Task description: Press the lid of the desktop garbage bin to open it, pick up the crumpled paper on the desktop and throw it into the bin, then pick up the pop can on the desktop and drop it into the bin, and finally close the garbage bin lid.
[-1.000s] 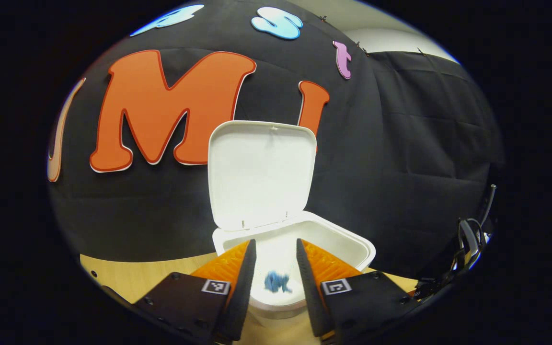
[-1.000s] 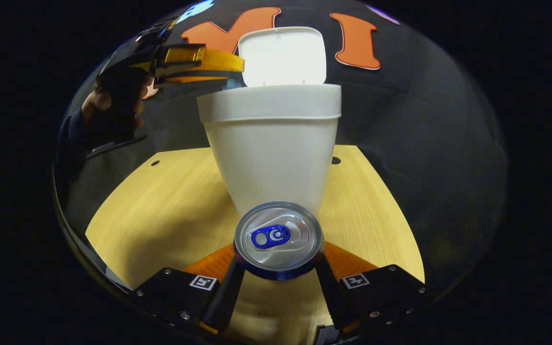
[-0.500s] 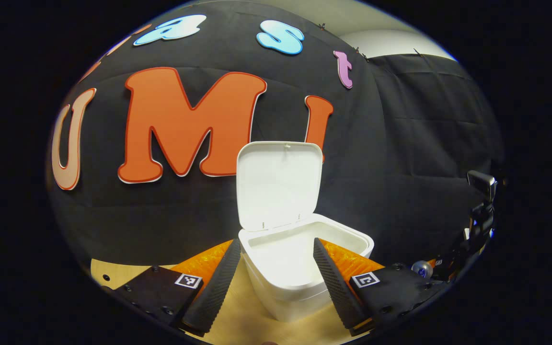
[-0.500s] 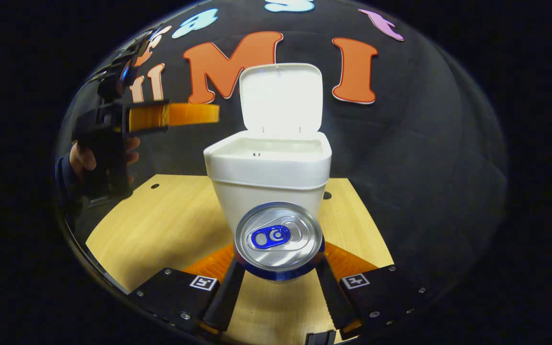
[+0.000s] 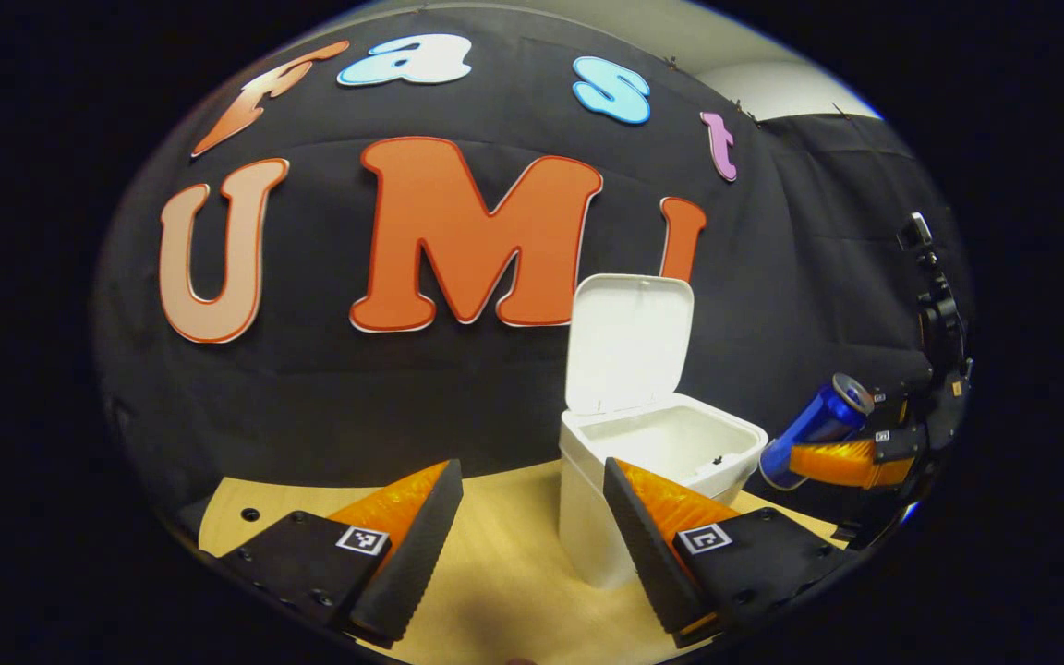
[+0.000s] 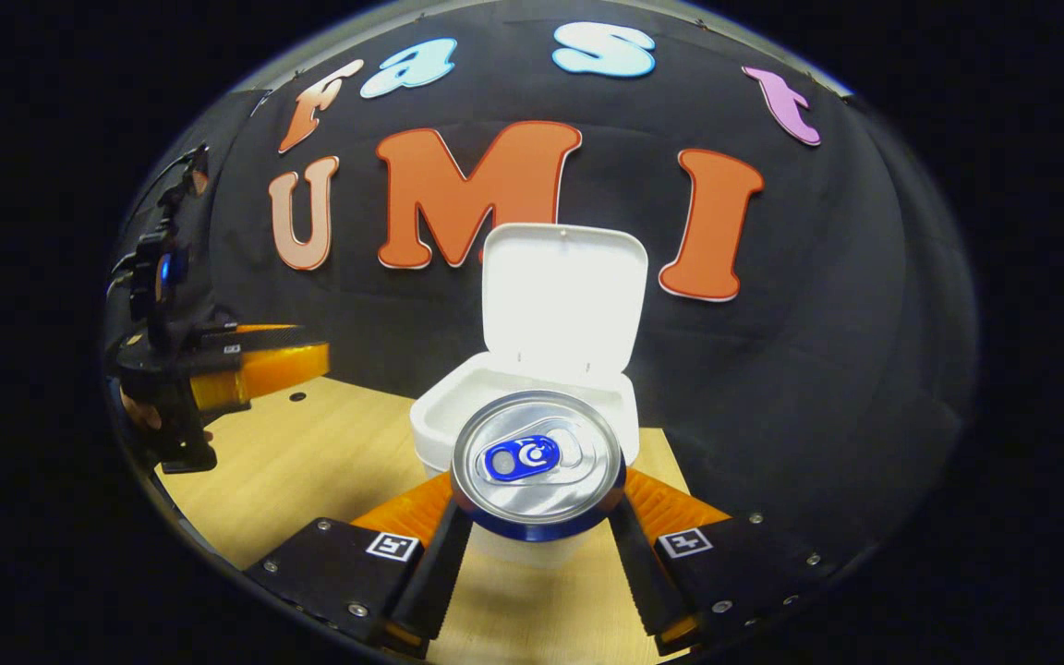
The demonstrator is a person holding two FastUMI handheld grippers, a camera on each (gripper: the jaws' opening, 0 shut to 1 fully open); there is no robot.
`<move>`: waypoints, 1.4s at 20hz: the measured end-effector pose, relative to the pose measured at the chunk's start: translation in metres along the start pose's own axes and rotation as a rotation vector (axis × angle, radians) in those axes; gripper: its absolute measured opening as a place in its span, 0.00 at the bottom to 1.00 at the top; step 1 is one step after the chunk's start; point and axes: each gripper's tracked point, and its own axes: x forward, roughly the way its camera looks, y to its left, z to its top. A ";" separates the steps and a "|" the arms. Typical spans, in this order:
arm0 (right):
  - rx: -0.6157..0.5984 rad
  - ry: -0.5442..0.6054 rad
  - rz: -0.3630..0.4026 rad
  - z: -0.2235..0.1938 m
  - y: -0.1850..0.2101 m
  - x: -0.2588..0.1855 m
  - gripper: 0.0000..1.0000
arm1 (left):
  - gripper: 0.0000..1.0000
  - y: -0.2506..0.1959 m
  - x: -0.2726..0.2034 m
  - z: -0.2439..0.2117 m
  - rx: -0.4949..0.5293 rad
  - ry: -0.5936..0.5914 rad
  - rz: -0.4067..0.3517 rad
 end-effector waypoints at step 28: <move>-0.074 -0.052 -0.024 0.035 0.039 0.107 0.79 | 0.96 0.144 -0.173 -0.025 0.108 0.063 0.429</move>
